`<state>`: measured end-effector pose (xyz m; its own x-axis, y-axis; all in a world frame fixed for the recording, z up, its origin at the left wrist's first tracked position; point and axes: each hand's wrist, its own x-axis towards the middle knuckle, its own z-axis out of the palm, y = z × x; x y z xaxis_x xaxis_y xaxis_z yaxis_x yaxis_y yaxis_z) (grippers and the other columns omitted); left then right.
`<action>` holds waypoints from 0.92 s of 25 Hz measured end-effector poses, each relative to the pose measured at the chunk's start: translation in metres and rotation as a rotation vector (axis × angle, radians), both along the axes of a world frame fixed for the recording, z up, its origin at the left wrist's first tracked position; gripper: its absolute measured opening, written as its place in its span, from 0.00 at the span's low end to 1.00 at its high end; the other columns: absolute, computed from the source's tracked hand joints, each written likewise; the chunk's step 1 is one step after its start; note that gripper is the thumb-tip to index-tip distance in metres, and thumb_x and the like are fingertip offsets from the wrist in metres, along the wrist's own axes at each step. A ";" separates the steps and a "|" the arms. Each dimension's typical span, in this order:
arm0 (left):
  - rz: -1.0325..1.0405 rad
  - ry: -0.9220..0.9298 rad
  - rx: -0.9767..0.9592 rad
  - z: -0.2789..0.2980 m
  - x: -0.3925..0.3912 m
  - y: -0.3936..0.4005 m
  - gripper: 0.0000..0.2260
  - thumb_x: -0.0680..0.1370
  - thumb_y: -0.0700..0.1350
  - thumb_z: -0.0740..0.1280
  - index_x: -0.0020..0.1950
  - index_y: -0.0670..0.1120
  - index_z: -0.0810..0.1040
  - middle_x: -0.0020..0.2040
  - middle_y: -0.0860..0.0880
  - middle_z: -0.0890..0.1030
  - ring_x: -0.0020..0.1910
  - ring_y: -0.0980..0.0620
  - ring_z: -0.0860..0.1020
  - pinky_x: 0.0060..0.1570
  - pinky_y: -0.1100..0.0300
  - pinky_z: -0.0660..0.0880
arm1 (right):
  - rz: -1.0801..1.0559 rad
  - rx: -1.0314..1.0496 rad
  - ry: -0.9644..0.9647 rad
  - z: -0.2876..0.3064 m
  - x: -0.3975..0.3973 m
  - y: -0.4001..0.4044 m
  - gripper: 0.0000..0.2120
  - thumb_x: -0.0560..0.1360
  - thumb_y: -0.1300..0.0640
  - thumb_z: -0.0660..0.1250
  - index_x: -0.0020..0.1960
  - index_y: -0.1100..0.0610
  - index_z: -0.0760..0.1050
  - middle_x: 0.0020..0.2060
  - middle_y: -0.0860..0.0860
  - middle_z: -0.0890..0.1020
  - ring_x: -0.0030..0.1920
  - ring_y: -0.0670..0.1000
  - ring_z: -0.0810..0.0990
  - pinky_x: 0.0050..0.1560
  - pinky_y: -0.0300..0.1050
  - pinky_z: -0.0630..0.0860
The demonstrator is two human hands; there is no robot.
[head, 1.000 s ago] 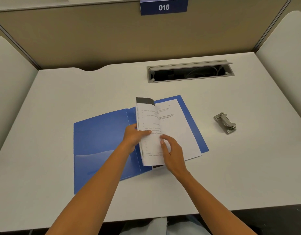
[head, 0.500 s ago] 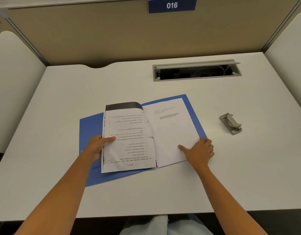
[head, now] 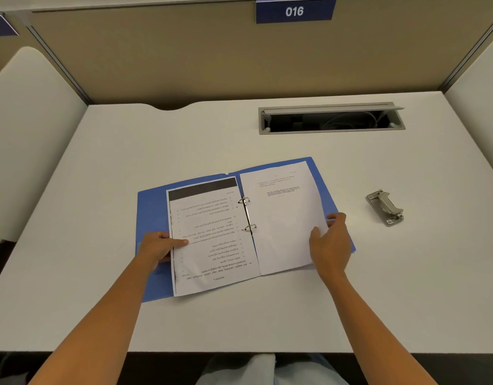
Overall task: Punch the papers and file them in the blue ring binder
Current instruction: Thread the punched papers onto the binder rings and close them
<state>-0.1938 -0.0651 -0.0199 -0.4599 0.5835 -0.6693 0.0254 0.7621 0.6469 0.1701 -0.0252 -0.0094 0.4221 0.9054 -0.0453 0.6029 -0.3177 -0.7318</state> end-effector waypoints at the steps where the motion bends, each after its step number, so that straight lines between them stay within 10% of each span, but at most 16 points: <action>1: -0.001 0.075 -0.008 -0.001 0.000 0.002 0.14 0.67 0.38 0.79 0.42 0.39 0.74 0.46 0.40 0.82 0.43 0.42 0.80 0.36 0.55 0.77 | -0.002 0.059 0.038 0.006 -0.005 -0.001 0.15 0.74 0.58 0.68 0.58 0.54 0.67 0.49 0.51 0.79 0.44 0.52 0.78 0.41 0.43 0.73; 7: -0.117 0.469 0.121 0.018 0.037 0.027 0.25 0.66 0.45 0.80 0.56 0.42 0.72 0.52 0.47 0.74 0.49 0.48 0.74 0.48 0.53 0.75 | 0.252 0.235 0.169 0.032 -0.049 -0.015 0.14 0.77 0.51 0.66 0.61 0.51 0.70 0.51 0.49 0.83 0.44 0.47 0.83 0.45 0.43 0.82; 13: -0.158 -0.224 0.298 0.065 0.118 0.057 0.17 0.77 0.56 0.67 0.56 0.44 0.82 0.51 0.46 0.84 0.50 0.47 0.83 0.45 0.54 0.81 | 0.394 0.111 0.455 0.038 -0.089 -0.035 0.14 0.74 0.51 0.70 0.57 0.46 0.71 0.54 0.46 0.82 0.42 0.45 0.83 0.39 0.31 0.79; 23: 0.024 -0.576 0.350 0.052 0.139 0.041 0.13 0.80 0.51 0.65 0.59 0.45 0.80 0.52 0.45 0.85 0.50 0.44 0.84 0.46 0.51 0.81 | 0.403 0.016 0.526 0.034 -0.084 -0.033 0.14 0.65 0.44 0.76 0.47 0.44 0.77 0.43 0.35 0.81 0.45 0.44 0.82 0.47 0.33 0.76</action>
<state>-0.0545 -0.0244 0.0317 -0.1018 0.8049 -0.5846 -0.4117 0.5009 0.7613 0.0858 -0.0583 0.0251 -0.0244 0.9901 -0.1379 0.2337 -0.1285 -0.9638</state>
